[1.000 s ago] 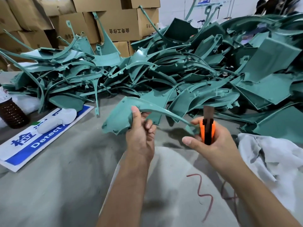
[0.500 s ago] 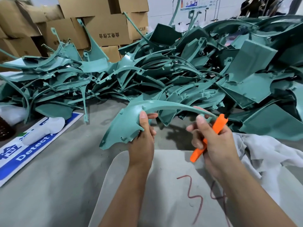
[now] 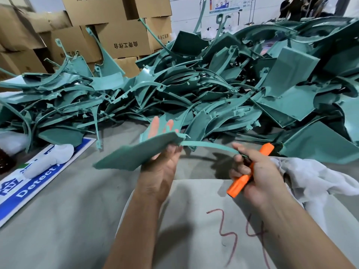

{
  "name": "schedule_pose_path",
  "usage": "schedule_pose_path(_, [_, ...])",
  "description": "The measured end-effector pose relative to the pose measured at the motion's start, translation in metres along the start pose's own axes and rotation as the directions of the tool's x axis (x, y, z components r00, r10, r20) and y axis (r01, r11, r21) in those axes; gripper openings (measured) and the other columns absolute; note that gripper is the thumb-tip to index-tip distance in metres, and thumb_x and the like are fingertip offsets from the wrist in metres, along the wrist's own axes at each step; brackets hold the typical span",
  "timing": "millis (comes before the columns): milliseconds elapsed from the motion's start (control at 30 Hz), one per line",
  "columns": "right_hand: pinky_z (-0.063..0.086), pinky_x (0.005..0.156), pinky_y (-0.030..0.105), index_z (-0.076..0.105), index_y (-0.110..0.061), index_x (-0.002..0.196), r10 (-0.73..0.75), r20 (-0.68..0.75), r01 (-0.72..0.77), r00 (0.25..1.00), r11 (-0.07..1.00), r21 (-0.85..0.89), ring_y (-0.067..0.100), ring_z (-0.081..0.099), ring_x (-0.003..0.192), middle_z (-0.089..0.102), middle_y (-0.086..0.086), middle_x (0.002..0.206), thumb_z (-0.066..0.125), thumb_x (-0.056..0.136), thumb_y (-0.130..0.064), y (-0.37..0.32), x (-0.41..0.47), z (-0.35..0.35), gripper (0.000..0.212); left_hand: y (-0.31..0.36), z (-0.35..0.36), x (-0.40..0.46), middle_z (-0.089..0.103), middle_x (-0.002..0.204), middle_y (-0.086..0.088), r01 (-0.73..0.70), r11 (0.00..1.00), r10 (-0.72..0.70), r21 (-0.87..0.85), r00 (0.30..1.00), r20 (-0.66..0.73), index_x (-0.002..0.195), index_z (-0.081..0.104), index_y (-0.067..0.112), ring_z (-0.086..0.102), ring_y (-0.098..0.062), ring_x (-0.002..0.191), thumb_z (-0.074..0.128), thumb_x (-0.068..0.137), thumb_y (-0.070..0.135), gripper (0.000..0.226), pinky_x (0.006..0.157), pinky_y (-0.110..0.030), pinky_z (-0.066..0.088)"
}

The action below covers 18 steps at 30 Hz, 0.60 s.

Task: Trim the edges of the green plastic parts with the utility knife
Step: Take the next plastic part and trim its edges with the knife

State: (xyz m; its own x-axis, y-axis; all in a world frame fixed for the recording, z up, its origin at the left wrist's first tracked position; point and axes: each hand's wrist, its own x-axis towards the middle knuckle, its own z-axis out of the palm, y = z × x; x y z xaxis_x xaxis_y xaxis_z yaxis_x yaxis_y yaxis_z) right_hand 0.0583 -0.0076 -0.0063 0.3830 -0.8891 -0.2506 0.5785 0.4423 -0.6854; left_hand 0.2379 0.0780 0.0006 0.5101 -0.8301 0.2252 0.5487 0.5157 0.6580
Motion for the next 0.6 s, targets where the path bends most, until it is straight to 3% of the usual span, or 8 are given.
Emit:
schedule_pose_path(33, [0.031, 0.035, 0.018, 0.066, -0.008, 0.104, 0.028, -0.009, -0.029, 1.000, 0.999, -0.037, 0.004, 0.033, 0.032, 0.055, 0.001, 0.056, 0.054, 0.100, -0.008, 0.002, 0.000, 0.000, 0.012, 0.003, -0.002, 0.001, 0.066, 0.136, -0.010, 0.019, 0.998, -0.019, -0.060, 1.000, 0.000, 0.143, 0.051, 0.012, 0.064, -0.027, 0.125, 0.103, 0.049, 0.017, 0.108, 0.106, -0.044, 0.051])
schedule_pose_path(100, [0.031, 0.034, 0.018, 0.064, -0.007, 0.104, 0.038, -0.024, -0.040, 0.999, 0.993, -0.110, 0.005, 0.033, 0.032, 0.055, 0.002, 0.055, 0.059, 0.101, -0.013, 0.005, 0.000, -0.001, 0.008, 0.004, -0.002, 0.001, 0.067, 0.133, -0.016, 0.015, 0.995, -0.021, -0.101, 0.998, -0.063, 0.143, 0.050, 0.011, 0.067, -0.030, 0.119, 0.096, 0.063, 0.024, 0.093, 0.095, -0.041, 0.057])
schedule_pose_path(233, [0.032, 0.039, 0.021, 0.056, -0.019, 0.087, -0.104, -0.093, 0.083, 0.990, 0.974, -0.213, 0.010, 0.035, 0.037, 0.052, 0.001, 0.057, 0.075, 0.092, -0.047, 0.003, -0.001, 0.001, 0.034, -0.007, -0.002, 0.002, 0.073, 0.120, -0.016, -0.083, 0.957, 0.158, 0.279, 0.953, -0.259, 0.141, 0.054, 0.012, 0.073, -0.030, 0.105, 0.061, 0.096, 0.036, 0.051, 0.088, -0.046, 0.061])
schedule_pose_path(300, [0.033, 0.045, 0.024, 0.052, -0.022, 0.083, -0.165, -0.096, 0.146, 0.982, 0.973, -0.177, 0.013, 0.038, 0.041, 0.052, 0.001, 0.060, 0.074, 0.091, -0.053, -0.001, -0.003, 0.003, 0.039, -0.010, -0.006, 0.003, 0.076, 0.110, -0.010, -0.030, 0.914, 0.168, 0.404, 0.935, -0.311, 0.129, 0.062, 0.017, 0.075, -0.019, 0.088, 0.055, 0.103, 0.039, 0.035, 0.073, -0.036, 0.062])
schedule_pose_path(367, [0.036, 0.049, 0.025, 0.055, -0.024, 0.089, -0.216, -0.078, 0.205, 0.973, 0.970, -0.132, 0.015, 0.043, 0.045, 0.054, 0.000, 0.063, 0.067, 0.097, -0.054, -0.003, -0.004, 0.004, 0.032, -0.013, -0.010, 0.003, 0.072, 0.087, -0.008, 0.044, 0.872, 0.158, 0.488, 0.917, -0.365, 0.114, 0.066, 0.017, 0.063, -0.013, 0.061, 0.053, 0.104, 0.045, 0.033, 0.049, -0.026, 0.050])
schedule_pose_path(433, [0.043, 0.050, 0.027, 0.058, -0.029, 0.100, -0.326, -0.044, 0.309, 0.944, 0.925, -0.219, 0.017, 0.050, 0.054, 0.054, -0.002, 0.069, 0.058, 0.103, -0.050, 0.000, -0.007, 0.005, 0.022, -0.018, -0.010, 0.003, 0.066, 0.067, -0.010, 0.075, 0.847, 0.150, 0.526, 0.916, -0.372, 0.111, 0.066, 0.011, 0.055, -0.014, 0.049, 0.049, 0.104, 0.049, 0.043, 0.042, -0.023, 0.042])
schedule_pose_path(533, [0.050, 0.059, 0.035, 0.049, -0.030, 0.104, -0.508, 0.112, 0.502, 0.854, 0.749, -0.432, 0.019, 0.056, 0.068, 0.054, -0.005, 0.074, 0.048, 0.103, -0.038, 0.010, -0.012, 0.005, 0.009, -0.020, -0.005, 0.002, 0.075, 0.074, -0.014, 0.056, 0.897, 0.126, 0.439, 0.918, -0.375, 0.111, 0.063, 0.011, 0.072, -0.020, 0.060, 0.052, 0.104, 0.042, 0.034, 0.054, -0.025, 0.058])
schedule_pose_path(600, [0.054, 0.065, 0.046, 0.047, -0.029, 0.101, -0.516, 0.234, 0.542, 0.824, 0.597, -0.591, 0.021, 0.061, 0.068, 0.059, -0.003, 0.073, 0.048, 0.106, -0.031, 0.015, -0.011, 0.002, 0.006, -0.021, 0.001, 0.001, 0.077, 0.085, -0.021, 0.075, 0.946, 0.054, 0.315, 0.922, -0.383, 0.115, 0.062, 0.005, 0.078, -0.027, 0.077, 0.053, 0.106, 0.031, 0.029, 0.067, -0.028, 0.063])
